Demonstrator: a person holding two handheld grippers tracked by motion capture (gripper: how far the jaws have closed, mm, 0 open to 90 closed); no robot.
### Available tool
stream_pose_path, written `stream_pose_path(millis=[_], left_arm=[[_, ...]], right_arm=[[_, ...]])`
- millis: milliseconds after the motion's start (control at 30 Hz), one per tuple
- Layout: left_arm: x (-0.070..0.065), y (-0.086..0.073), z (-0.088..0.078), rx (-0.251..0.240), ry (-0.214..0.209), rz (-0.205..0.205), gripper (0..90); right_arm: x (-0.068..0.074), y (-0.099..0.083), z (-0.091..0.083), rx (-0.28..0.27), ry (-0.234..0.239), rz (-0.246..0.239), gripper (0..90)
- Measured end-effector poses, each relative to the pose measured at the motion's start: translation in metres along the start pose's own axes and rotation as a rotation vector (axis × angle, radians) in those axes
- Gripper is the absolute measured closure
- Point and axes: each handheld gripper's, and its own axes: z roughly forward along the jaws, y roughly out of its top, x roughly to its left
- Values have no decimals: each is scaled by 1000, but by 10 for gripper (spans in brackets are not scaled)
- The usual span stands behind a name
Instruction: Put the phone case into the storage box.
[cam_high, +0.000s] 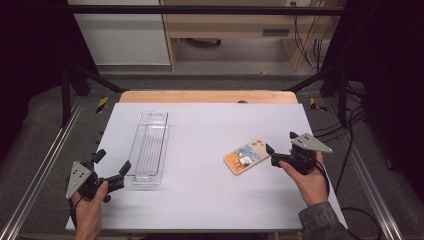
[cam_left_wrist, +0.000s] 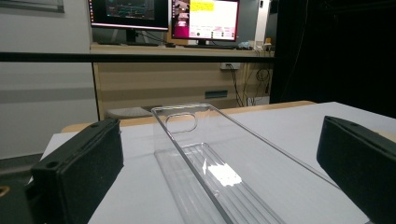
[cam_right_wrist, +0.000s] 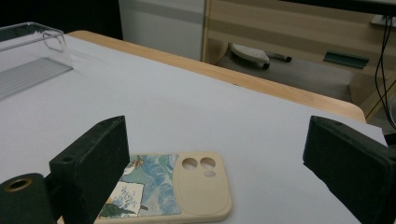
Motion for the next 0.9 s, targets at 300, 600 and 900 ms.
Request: stream_pose_path(millis=[300, 600, 900], left_arm=[[0, 0, 0, 0, -2, 0, 2], [0, 0, 0, 0, -4, 2, 2], [0, 0, -1, -4, -2, -1, 3]], right_arm=[[-10, 4, 17, 80, -1, -8, 94], [-21, 4, 31, 158, -14, -2, 176], [-29, 1, 43, 193, -11, 16, 288]])
